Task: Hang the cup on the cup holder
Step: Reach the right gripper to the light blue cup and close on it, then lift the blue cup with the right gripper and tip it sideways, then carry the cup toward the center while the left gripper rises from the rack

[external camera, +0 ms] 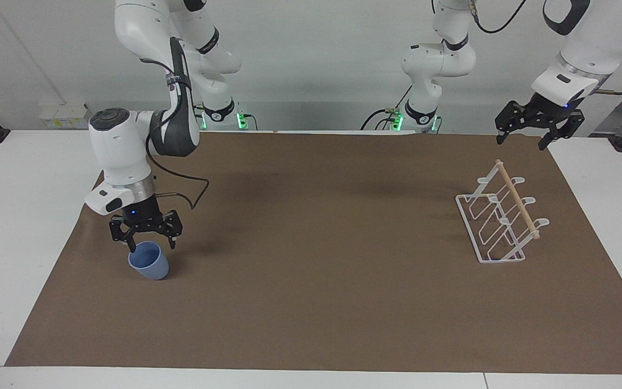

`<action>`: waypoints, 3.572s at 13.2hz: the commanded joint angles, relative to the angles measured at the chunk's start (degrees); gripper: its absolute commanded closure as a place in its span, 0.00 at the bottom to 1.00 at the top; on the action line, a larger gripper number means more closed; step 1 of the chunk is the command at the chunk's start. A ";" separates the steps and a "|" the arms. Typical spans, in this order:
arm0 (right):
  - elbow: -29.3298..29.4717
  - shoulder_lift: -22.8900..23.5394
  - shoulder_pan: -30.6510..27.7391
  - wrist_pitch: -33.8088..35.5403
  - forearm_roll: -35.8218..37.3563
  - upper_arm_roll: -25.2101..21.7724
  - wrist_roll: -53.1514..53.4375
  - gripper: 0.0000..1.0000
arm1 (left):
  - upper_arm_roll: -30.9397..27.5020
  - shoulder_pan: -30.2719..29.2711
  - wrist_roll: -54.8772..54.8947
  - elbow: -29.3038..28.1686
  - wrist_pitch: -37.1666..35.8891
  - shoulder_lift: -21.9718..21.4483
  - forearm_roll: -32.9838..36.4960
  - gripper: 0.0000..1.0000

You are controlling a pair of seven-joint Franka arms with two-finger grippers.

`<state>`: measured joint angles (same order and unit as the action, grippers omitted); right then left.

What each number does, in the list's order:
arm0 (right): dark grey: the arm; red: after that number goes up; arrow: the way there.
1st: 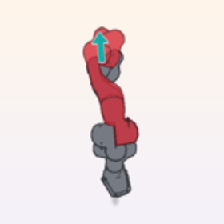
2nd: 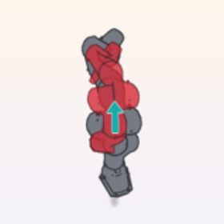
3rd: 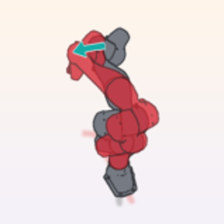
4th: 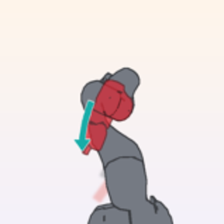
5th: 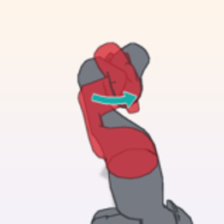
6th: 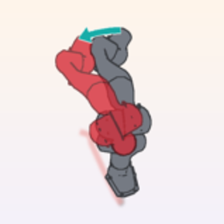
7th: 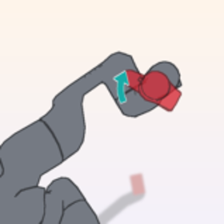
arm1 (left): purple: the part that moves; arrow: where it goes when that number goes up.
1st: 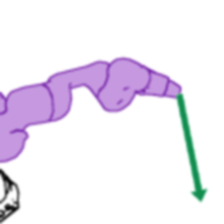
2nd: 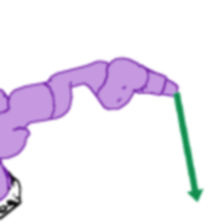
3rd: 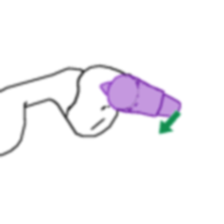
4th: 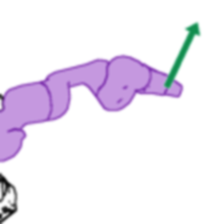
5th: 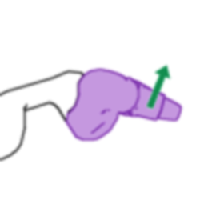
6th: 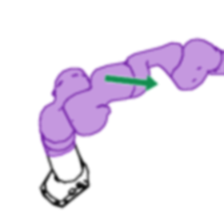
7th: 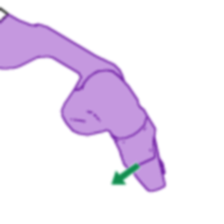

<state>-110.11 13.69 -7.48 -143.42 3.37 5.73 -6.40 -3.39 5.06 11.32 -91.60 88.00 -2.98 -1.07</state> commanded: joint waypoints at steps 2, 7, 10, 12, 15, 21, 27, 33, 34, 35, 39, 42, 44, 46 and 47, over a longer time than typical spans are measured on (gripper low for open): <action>0.25 2.30 2.03 -2.74 -1.08 0.25 4.82 0.00 | -0.47 0.74 0.11 -1.12 0.42 -1.24 -0.25 0.00; 0.07 4.24 0.90 -4.06 -1.00 0.16 2.03 0.00 | -0.47 0.74 0.11 -1.12 0.42 -1.24 -0.25 0.00; -0.02 4.33 0.80 -4.06 -1.00 0.16 0.52 0.00 | -0.47 0.74 0.11 -1.12 0.42 -1.24 -0.25 0.00; -0.02 4.68 0.72 -4.06 -1.00 0.16 0.52 0.00 | -0.56 0.74 0.02 -1.12 0.33 -1.15 -0.25 0.00; -0.02 4.68 0.72 -4.15 -0.91 0.16 0.17 0.39 | -0.56 0.56 -0.24 -1.12 -0.46 -1.24 -0.25 0.00; -0.02 4.68 0.10 -3.45 -0.47 0.07 -4.05 0.95 | -0.56 0.74 -0.16 -1.12 -0.99 -1.33 -0.25 0.00; 2.70 3.37 0.28 2.68 -0.29 0.07 -4.32 1.00 | -0.65 0.56 -0.33 -1.12 -0.99 -1.24 -0.25 0.00; 11.84 -4.70 0.28 25.26 -0.29 -0.02 -4.41 1.00 | -0.74 -0.23 0.10 -1.12 -0.55 -1.24 -0.25 0.00; 11.93 -7.51 0.28 28.86 -0.47 -0.10 -4.41 1.00 | -0.74 -0.14 0.37 -1.12 -0.98 -1.32 -0.25 0.00; 11.94 -10.14 0.36 32.90 -0.73 -0.11 -4.41 1.00 | -0.56 -0.05 0.28 -1.21 -0.99 -1.33 -0.25 0.00; 11.94 -15.96 0.36 44.17 -2.92 -0.19 -9.31 1.00 | -0.13 0.83 2.99 -1.56 1.29 -1.50 -1.21 0.00; 11.41 -17.11 0.45 48.67 -15.54 -0.19 -10.39 1.00 | -0.04 2.31 15.09 -2.88 5.07 -1.68 -3.85 0.00; 11.15 -17.11 1.76 45.79 -21.10 0.42 -7.68 1.00 | -0.03 3.63 19.25 -2.88 5.43 -1.68 -6.30 0.00; 10.71 -17.11 3.79 44.02 -27.41 0.42 2.91 1.00 | -0.03 5.13 22.67 -2.97 6.65 -1.68 -8.67 0.00; 10.44 -17.11 5.18 43.06 -30.84 0.42 8.89 1.00 | -0.03 5.66 26.09 -3.49 7.96 -1.68 -10.34 0.00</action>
<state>-97.97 -2.55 -3.62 -98.23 -22.83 6.13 -4.92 -2.70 9.29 32.67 -92.36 93.07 -3.00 -9.28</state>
